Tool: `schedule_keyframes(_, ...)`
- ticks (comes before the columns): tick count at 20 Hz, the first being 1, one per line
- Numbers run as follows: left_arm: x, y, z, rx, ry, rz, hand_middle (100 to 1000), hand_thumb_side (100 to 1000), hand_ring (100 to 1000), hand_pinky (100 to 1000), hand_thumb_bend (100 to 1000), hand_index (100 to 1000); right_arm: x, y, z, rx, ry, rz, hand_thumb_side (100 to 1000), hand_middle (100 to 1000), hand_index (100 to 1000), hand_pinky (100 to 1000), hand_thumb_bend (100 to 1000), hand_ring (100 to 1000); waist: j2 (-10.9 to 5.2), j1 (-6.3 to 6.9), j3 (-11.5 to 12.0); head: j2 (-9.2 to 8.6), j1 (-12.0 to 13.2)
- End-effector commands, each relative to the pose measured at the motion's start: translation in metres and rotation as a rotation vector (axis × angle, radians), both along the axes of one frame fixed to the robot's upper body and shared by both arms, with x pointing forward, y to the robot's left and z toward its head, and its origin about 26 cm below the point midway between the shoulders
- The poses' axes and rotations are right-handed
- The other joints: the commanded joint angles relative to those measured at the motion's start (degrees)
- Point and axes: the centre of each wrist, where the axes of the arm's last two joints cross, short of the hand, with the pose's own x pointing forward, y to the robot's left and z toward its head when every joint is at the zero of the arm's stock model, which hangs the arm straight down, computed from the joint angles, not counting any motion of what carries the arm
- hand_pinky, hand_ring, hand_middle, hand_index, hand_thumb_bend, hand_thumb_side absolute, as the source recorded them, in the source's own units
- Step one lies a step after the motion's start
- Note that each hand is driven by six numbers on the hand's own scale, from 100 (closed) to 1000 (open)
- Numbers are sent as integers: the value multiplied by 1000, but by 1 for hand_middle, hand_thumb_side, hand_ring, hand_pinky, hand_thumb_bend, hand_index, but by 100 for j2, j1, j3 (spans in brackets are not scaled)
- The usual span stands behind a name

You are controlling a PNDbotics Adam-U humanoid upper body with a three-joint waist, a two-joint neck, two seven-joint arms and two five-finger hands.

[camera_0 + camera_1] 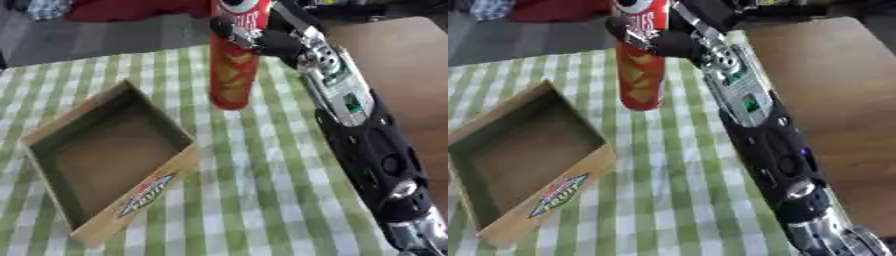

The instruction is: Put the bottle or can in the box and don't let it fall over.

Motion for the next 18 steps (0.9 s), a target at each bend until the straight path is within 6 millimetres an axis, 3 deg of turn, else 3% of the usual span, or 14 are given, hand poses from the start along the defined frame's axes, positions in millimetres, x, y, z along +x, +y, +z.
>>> schedule_keyframes(1,-2,5,11,1,-41,26,992,705,1000,692,100,792,-8,13,20,1,-67,52,470,519,426,895,100,562,-148,-12,22,18,-23)
schedule_keyframes(8,-1,5,12,-16,-46,41,991,704,1000,692,100,791,-16,43,32,-6,-111,157,470,515,422,898,100,561,-164,-24,88,22,-130)
schedule_keyframes(18,3,0,13,-56,-55,37,986,706,1000,691,100,789,-17,74,30,-19,-120,275,470,512,419,893,100,559,-134,-55,276,5,-300)
